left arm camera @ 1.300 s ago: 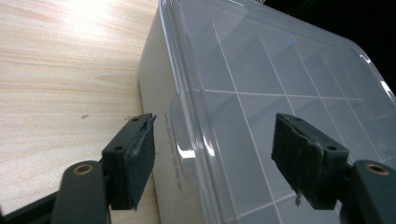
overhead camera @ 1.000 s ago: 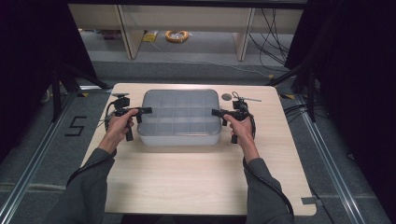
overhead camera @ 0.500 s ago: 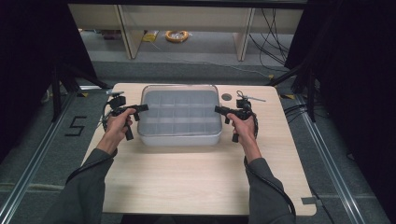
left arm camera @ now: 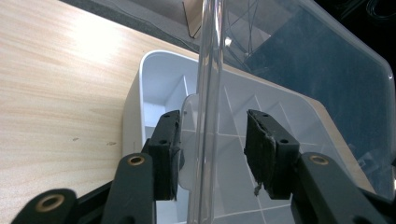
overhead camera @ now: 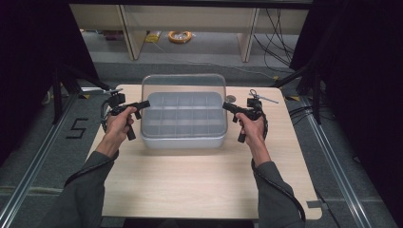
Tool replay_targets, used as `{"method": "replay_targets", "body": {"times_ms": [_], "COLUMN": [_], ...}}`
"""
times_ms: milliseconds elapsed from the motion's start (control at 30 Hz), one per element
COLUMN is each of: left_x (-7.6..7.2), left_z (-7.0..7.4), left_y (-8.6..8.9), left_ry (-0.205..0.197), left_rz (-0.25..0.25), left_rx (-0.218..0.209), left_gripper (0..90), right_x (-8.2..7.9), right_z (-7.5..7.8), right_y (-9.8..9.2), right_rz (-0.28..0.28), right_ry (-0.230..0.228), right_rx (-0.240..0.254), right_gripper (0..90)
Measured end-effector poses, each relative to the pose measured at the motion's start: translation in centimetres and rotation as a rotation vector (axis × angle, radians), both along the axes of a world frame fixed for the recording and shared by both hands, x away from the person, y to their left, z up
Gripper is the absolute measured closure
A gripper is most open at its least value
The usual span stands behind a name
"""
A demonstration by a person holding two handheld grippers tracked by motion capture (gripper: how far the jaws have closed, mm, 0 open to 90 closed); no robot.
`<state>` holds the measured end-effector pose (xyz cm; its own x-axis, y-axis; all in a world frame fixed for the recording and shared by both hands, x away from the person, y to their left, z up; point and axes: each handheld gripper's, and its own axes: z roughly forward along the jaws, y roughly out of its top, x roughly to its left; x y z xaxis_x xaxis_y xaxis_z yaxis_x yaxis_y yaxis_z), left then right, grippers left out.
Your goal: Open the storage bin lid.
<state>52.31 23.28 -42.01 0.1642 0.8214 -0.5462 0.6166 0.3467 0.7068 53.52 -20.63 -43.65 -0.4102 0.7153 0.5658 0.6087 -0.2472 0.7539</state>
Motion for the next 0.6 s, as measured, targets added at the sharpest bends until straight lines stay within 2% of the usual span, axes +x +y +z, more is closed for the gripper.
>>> {"method": "replay_targets", "body": {"times_ms": [33, 67, 100, 133, 167, 233, 300, 400, 467, 500, 600], "left_x": [-0.1, -0.2, -0.3, -0.4, -0.6, -1.2, -1.7, -2.6, -3.2, -3.4, -4.4], "left_z": [0.1, 0.3, 0.4, 0.6, 0.8, 1.3, 1.7, 2.3, 2.5, 2.5, 2.5], "left_y": [0.0, 0.0, 0.1, 0.0, 0.0, 0.1, 0.1, 0.1, 0.2, 0.2, 0.2], "left_ry": [0.004, -0.001, -0.005, -0.011, -0.017, -0.033, -0.046, -0.066, -0.076, -0.08, -0.093], "left_rz": [0.0, 0.008, -0.001, 0.001, -0.002, -0.012, -0.013, -0.023, -0.033, -0.033, -0.04], "left_rx": [-0.003, -0.014, -0.006, -0.006, -0.006, -0.005, -0.008, 0.001, 0.007, 0.012, 0.009], "left_gripper": [56.3, 56.3, 56.4, 56.4, 56.5, 56.6, 56.8, 56.8, 56.9, 56.8, 56.9], "right_x": [-0.1, -0.2, -0.3, -0.3, -0.5, -0.8, -1.2, -2.0, -2.4, -2.8, -3.6], "right_z": [0.1, 0.2, 0.4, 0.5, 0.7, 1.1, 1.6, 2.1, 2.3, 2.4, 2.7], "right_y": [0.0, -0.1, -0.1, -0.1, -0.1, -0.1, -0.2, -0.2, -0.3, -0.2, -0.3], "right_rz": [-0.001, 0.002, -0.001, 0.002, -0.004, 0.001, -0.001, 0.002, 0.004, -0.001, 0.01], "right_ry": [0.005, -0.011, -0.007, -0.029, -0.023, -0.044, -0.053, -0.065, -0.088, -0.073, -0.086], "right_rx": [0.009, 0.007, 0.021, 0.016, 0.025, 0.017, 0.029, 0.024, 0.009, 0.026, 0.02], "right_gripper": [71.0, 71.2, 71.4, 71.4, 71.4, 71.5, 72.0, 72.3, 72.4, 72.5, 72.8]}}
